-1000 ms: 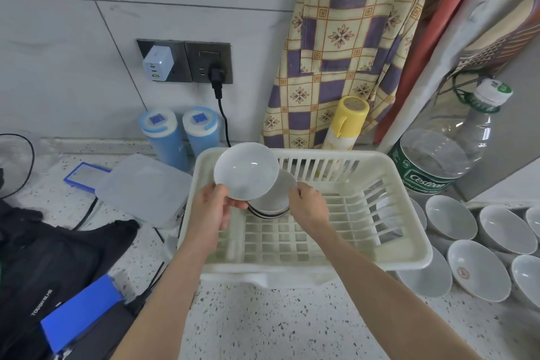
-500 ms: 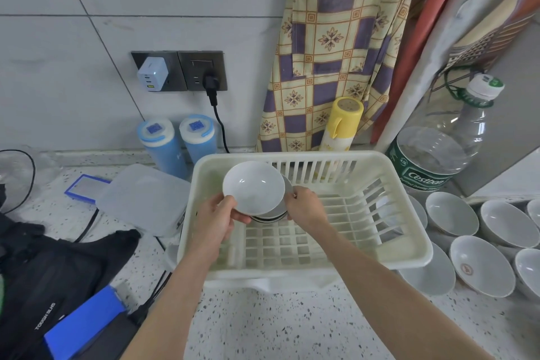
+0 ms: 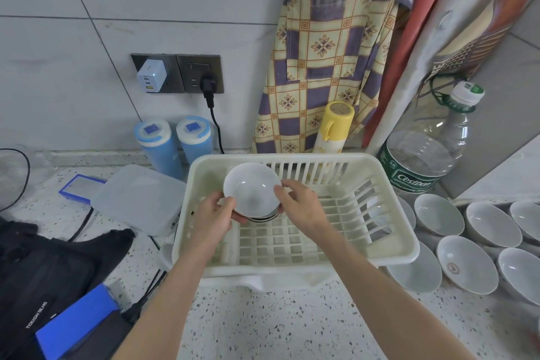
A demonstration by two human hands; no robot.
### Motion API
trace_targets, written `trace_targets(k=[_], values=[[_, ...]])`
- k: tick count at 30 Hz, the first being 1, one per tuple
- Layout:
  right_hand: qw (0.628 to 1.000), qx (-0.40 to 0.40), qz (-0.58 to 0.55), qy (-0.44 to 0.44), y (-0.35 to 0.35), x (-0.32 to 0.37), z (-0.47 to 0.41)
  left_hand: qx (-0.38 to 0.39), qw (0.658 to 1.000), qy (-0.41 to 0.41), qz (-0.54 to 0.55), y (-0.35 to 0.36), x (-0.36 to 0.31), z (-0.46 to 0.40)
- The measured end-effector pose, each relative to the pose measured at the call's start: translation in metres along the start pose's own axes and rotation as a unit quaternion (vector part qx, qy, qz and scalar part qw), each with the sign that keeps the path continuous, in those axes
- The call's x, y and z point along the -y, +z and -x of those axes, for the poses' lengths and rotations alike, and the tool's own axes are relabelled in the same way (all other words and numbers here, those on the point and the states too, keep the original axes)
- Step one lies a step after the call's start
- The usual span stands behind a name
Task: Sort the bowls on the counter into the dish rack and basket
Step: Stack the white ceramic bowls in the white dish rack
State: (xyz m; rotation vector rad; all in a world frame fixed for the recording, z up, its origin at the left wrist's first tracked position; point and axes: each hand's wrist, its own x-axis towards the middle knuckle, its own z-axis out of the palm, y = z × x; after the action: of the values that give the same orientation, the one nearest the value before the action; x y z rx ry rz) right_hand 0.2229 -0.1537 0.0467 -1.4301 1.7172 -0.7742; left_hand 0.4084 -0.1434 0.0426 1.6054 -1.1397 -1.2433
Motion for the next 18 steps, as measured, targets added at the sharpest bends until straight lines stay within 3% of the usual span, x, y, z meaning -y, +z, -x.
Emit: trace_targets(k=[8,12,18], values=[[0.999,0.001,0.039,0.024,-0.004,0.007,-0.004,0.051,0.999,0.006,0.003,0.004,0.000,0.003],[0.996,-0.004,0.081,0.040,-0.005,0.006,-0.010,0.013,0.994,0.051,-0.095,0.006,0.009,-0.001],[0.992,-0.015,0.115,0.057,-0.003,0.006,-0.016,0.024,0.988,0.075,-0.136,0.007,0.019,-0.009]])
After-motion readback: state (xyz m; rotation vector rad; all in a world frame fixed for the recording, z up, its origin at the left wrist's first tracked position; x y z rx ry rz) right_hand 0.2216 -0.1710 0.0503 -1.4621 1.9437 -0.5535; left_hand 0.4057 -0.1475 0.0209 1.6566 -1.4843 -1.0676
